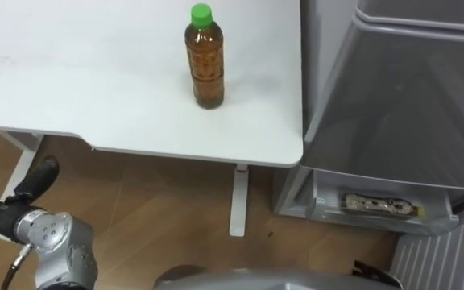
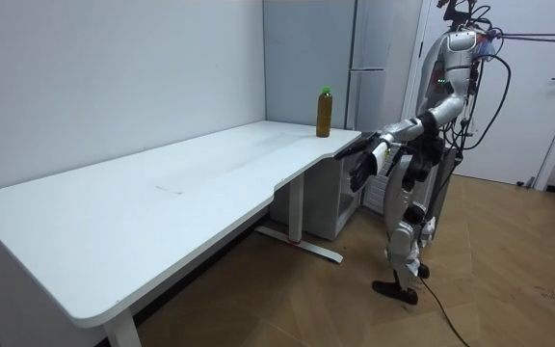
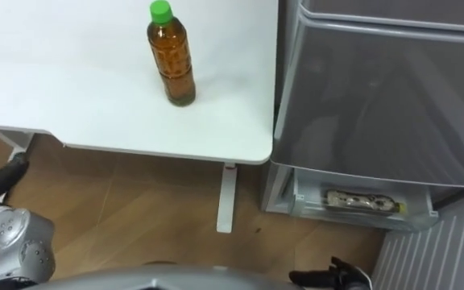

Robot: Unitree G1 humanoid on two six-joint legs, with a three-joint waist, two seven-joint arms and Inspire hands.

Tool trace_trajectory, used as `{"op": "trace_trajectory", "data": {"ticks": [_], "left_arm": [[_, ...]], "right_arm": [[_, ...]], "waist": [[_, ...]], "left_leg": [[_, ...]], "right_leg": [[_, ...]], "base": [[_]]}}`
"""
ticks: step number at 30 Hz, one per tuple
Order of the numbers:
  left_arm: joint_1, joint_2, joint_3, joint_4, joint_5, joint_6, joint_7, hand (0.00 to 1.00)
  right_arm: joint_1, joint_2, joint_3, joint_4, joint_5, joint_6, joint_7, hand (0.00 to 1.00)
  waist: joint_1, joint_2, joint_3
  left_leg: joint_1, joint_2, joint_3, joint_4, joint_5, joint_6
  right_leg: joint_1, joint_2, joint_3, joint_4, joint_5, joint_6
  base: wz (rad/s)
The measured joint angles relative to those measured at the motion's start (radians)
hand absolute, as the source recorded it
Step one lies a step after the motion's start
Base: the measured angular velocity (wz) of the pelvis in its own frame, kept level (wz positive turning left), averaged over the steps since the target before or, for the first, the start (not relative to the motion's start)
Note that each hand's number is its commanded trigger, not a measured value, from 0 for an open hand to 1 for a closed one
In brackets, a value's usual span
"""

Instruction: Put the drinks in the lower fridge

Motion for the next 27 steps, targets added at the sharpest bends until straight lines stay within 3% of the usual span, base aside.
{"op": "trace_trajectory", "data": {"ticks": [9, 12, 16, 20, 23, 27], "left_arm": [[0.02, 0.0, 0.001, -0.116, 0.028, -0.003, 0.037, 0.0], [0.02, 0.001, 0.007, -0.208, 0.131, -0.005, 0.035, 0.0], [0.02, 0.004, 0.006, -0.32, 0.236, -0.01, -0.016, 0.0], [0.019, 0.006, -0.011, -0.374, 0.237, -0.007, -0.097, 0.0], [0.021, 0.006, -0.031, -0.451, 0.237, 0.015, -0.148, 0.0], [0.019, 0.009, -0.091, -0.551, 0.237, 0.015, -0.246, 0.0]], "right_arm": [[0.001, 0.002, 0.001, 0.006, 0.002, -0.003, 0.008, 0.0], [-0.001, 0.003, -0.002, 0.013, -0.002, -0.005, 0.01, 0.0], [-0.004, 0.004, -0.006, 0.018, -0.002, -0.005, 0.02, 0.0], [-0.01, 0.003, -0.008, 0.018, -0.002, -0.004, 0.037, 0.0], [-0.01, 0.005, -0.009, 0.014, -0.005, -0.003, 0.05, 0.0], [-0.019, 0.003, -0.009, 0.014, -0.015, -0.012, 0.063, 0.0]], "waist": [[-0.002, -0.001, 0.0018], [-0.003, -0.004, 0.0025], [-0.006, -0.009, 0.0043], [-0.018, -0.01, 0.0058], [-0.032, -0.016, 0.0078], [-0.051, -0.015, 0.0068]], "left_leg": [[0.017, 0.0, -0.005, -0.006, 0.0, -0.001], [0.018, 0.0, -0.004, -0.006, 0.0, -0.001], [0.011, -0.001, -0.005, -0.002, 0.0, -0.002], [0.002, -0.002, -0.01, 0.005, 0.0, -0.001], [-0.007, -0.003, -0.014, 0.014, -0.001, -0.002], [-0.006, -0.004, -0.014, 0.008, -0.001, -0.002]], "right_leg": [[0.016, 0.001, -0.007, 0.0, -0.001, 0.0], [0.017, 0.001, -0.007, 0.0, -0.001, 0.0], [0.017, 0.0, -0.012, -0.004, -0.001, 0.0], [0.012, 0.0, -0.019, -0.007, -0.002, 0.0], [0.011, 0.001, -0.025, -0.014, -0.001, -0.001], [0.013, 0.001, -0.025, -0.017, -0.002, 0.0]], "base": [[0.0], [0.0], [0.01], [0.06], [0.07], [0.01]]}}
